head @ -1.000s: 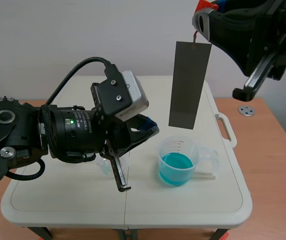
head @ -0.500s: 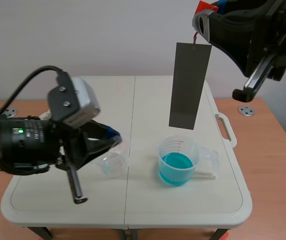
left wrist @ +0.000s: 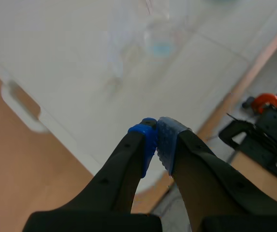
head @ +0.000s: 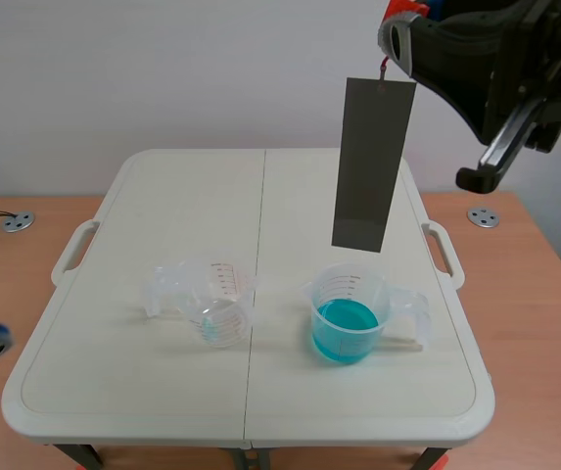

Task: Hold the metal plate by the orange handle, dip it into the blue solution, take it out and point at it, then put the plate back in the beaker on the left.
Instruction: 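Raise the plate and point at it, then put the plate into the left beaker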

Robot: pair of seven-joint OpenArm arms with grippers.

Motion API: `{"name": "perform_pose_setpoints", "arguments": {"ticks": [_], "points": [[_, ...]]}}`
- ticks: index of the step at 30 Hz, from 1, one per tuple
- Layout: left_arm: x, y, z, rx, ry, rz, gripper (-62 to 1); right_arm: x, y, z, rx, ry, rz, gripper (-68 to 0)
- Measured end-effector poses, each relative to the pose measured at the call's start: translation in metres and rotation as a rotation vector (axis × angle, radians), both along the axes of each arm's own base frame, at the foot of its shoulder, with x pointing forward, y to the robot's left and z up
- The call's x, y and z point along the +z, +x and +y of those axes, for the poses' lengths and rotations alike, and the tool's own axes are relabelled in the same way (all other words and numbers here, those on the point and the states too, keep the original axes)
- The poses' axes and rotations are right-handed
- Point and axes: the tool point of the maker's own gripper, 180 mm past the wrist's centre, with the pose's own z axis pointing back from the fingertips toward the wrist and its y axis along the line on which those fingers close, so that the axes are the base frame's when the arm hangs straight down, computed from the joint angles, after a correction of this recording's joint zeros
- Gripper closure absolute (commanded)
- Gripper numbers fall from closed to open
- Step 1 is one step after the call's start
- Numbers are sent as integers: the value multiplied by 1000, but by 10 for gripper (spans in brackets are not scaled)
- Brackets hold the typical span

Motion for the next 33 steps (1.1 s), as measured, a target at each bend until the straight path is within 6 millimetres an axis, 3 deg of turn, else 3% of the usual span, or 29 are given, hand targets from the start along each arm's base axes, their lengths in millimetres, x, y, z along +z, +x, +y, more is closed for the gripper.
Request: {"name": "perform_pose_setpoints", "arguments": {"ticks": [8,15,18,25,33], "points": [[-63,-107,26,165,9,339,-12,11,3,13,40,-7,-38,-11],[-109,-172,49,405,1,504,-12,22,1,31,102,-7,-78,-11],[-121,-192,47,470,-25,551,-12,29,1,38,125,-5,-102,-11],[-136,-216,32,502,-83,611,-12,43,-2,57,187,2,-148,-11],[-160,-216,32,514,-78,651,-12,44,2,76,243,-2,-150,-11]]}}
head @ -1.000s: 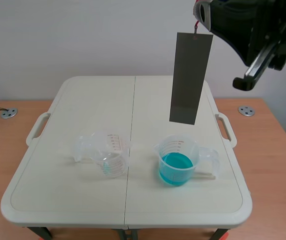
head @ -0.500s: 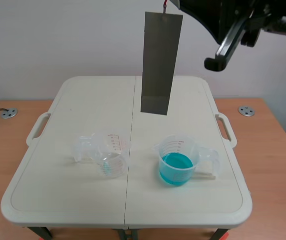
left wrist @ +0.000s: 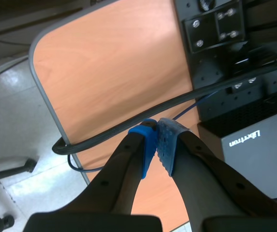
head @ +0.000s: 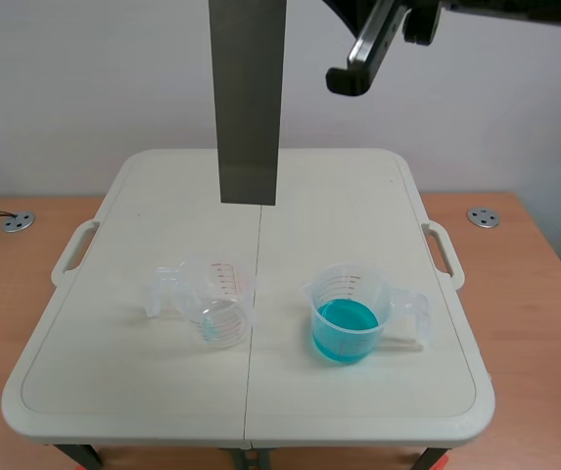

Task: Hold the metal plate by the orange handle, dip it into the blue solution, take it out and point at it, then put the plate back in the beaker on the left.
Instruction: 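Put the plate into the left beaker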

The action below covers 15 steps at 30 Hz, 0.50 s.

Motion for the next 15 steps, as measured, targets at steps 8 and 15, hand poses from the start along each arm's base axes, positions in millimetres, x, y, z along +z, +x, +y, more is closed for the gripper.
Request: {"name": "perform_pose_setpoints", "arguments": {"ticks": [8,15], "points": [[-5,-1,0,4,0,9,-12,-11,13,16,39,-3,46,-11],[-5,1,0,4,-1,5,-12,-21,20,29,70,-6,84,-11]]}}
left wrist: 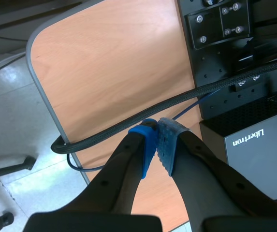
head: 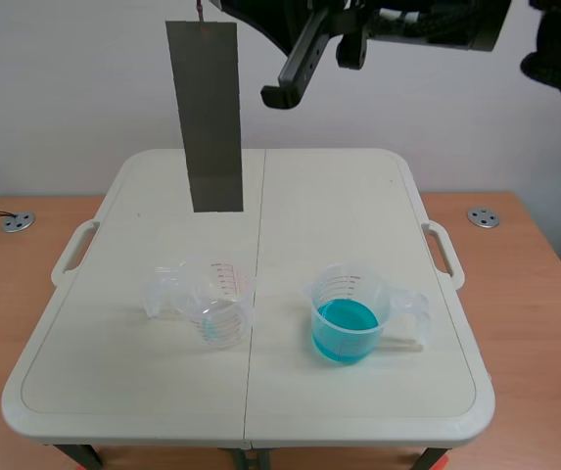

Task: Hold the metal plate by the orange handle, dip it into the blue solution, take it out and point at it, then put the plate back in the beaker on the left.
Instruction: 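Put the plate into the left beaker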

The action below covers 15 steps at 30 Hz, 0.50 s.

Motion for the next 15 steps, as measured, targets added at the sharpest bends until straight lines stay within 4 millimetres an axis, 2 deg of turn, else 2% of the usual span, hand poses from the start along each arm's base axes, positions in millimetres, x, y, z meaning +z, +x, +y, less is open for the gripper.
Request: {"name": "perform_pose_setpoints", "arguments": {"ticks": [8,15], "points": [[0,1,0,-1,0,-2,-12,-12,17,9,-12,16,53,-11],[0,4,0,-1,0,-8,-12,-28,22,21,-8,8,102,-11]]}}
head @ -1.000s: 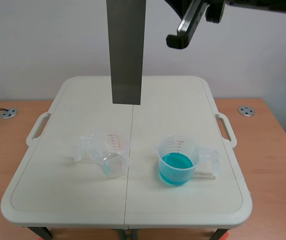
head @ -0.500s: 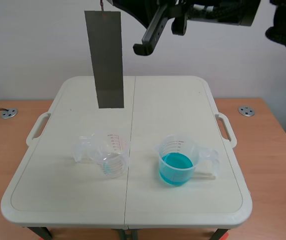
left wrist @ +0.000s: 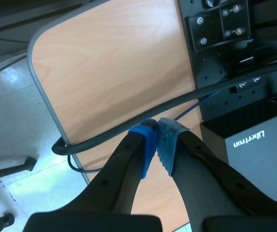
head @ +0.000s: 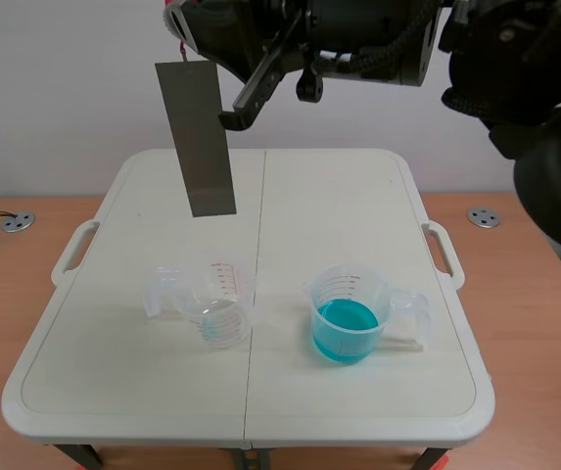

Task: Hold the metal plate by the orange handle, dip it into the blue solution, take it out and point at it, then put the plate back in the beaker on the left.
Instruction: 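Put the plate into the left beaker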

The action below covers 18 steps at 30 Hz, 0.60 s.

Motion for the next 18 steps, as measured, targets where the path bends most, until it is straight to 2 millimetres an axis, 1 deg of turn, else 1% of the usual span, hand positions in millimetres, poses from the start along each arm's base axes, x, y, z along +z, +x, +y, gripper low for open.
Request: {"name": "perform_pose_setpoints", "arguments": {"ticks": [3,6,9,18], "points": [[-2,7,1,-2,5,-6,-12,-6,-1,3,9,-3,16,-11],[-3,10,2,-2,8,-8,-12,-9,-1,4,15,0,24,-11],[-3,10,2,-2,8,-7,-12,-12,-2,6,25,1,35,-11],[-4,9,2,-4,10,-1,-12,-36,-9,18,60,-38,78,-11]]}}
